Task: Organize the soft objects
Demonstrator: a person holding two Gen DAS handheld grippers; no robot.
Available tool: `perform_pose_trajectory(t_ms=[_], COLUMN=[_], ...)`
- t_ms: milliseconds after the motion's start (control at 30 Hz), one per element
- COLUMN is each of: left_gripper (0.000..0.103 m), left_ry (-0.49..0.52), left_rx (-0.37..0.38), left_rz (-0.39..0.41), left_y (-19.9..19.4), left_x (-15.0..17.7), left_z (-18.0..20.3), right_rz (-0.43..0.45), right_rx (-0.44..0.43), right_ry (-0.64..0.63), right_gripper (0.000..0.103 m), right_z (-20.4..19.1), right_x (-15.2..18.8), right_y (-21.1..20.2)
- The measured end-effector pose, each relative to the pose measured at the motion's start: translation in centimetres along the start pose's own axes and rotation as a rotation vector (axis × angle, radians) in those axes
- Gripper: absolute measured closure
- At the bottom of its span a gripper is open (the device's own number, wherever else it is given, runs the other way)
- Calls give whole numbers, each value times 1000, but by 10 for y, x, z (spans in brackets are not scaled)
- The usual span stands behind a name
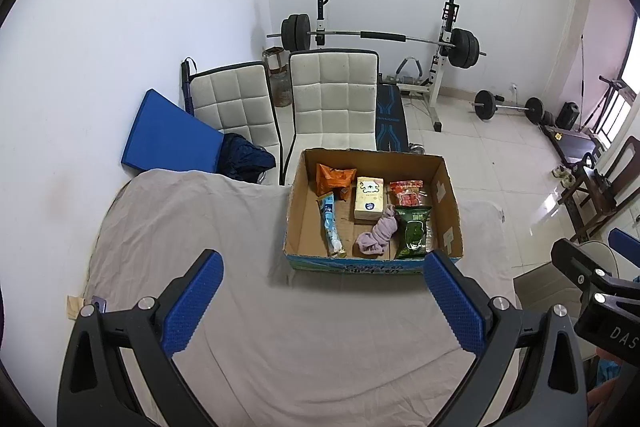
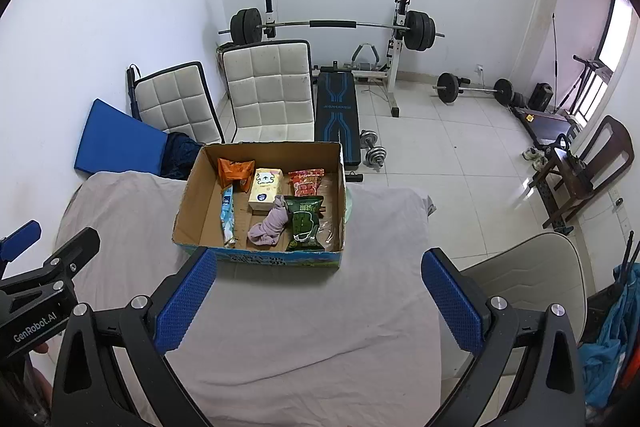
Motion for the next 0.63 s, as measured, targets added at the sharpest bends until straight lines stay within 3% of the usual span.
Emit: perform_pose_trajectory(t_ms=[633], left_gripper=[0], left_ry=[-4], left_rx=[-1], left_rz=[-3], left_y=[1], left_x=[-4], left_z=[2], right_rz=[-3], right_rx=[4], right_ry=[-3], right_gripper=[0], right_z=[2], right_x=[-3], right_y=[-1])
Point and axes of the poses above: each gripper's, at about its wrist camera, not at the fingertips, and y roughly the way its jaws point, z to its right, x to its underside, the point moved 8 cm from there along y, roughly the way its jaws point, and after that the axes turned 1 degree about -y, right-handed, at the moved point
